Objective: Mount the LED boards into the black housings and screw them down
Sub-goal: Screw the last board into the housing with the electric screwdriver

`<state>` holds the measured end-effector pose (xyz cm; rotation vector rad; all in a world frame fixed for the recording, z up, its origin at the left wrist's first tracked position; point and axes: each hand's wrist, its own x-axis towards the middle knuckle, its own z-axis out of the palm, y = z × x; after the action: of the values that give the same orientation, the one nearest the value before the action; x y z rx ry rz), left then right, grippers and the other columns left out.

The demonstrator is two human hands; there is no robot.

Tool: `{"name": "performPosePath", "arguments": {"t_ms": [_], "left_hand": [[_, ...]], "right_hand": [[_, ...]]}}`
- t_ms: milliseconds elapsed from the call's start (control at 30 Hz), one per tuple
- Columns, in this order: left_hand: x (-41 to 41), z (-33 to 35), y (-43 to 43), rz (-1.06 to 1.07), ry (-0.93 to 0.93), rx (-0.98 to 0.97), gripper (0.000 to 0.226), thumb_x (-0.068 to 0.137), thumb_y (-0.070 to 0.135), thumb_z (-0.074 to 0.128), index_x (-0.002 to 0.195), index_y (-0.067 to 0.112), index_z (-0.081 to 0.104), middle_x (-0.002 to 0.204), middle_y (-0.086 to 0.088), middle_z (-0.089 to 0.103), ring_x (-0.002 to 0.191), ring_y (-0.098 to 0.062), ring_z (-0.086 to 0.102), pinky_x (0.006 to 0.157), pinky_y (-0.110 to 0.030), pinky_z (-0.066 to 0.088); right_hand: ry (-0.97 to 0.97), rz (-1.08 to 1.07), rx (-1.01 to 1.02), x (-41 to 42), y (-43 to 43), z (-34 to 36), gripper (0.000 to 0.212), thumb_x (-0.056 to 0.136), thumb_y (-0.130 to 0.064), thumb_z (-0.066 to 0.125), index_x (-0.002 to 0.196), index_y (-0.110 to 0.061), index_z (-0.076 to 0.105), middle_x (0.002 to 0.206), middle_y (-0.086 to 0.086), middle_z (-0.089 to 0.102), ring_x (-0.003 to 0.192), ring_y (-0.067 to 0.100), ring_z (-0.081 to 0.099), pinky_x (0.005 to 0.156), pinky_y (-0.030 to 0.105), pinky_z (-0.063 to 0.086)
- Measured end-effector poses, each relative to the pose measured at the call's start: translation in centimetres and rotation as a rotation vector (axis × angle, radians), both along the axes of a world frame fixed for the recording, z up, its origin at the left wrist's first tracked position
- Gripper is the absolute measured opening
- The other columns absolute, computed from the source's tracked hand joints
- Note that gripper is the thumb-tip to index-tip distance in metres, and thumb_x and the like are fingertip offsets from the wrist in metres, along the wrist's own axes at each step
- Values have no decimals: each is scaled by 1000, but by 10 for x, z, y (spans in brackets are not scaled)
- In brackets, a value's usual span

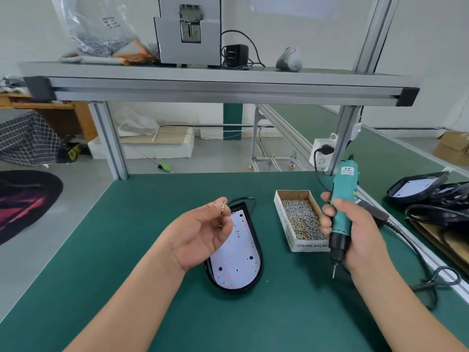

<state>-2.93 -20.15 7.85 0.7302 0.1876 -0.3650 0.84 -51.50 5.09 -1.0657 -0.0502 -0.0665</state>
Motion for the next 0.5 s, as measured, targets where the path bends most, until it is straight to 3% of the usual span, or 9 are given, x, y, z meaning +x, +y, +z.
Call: {"name": "performPosePath", "arguments": {"t_ms": [267,500], "left_hand": [[-6,-9,5,-14,56,-159,10,93,4,62,102,3,67,92,-11,64,83,-23,71,55,-23,59],[-12,-20,5,-85,-55,72,19,91,8,68,110,4,65,92,-9,65,67,-12,54,48,-18,44]], "right_hand": [[14,40,185,-2,67,24,19,99,-16,57,113,-6,63,73,2,55,56,15,53,48,23,47],[27,-31,324,2,112,33,14,98,-19,63,108,-9,64,76,1,58,61,16,58,52,23,50]]}}
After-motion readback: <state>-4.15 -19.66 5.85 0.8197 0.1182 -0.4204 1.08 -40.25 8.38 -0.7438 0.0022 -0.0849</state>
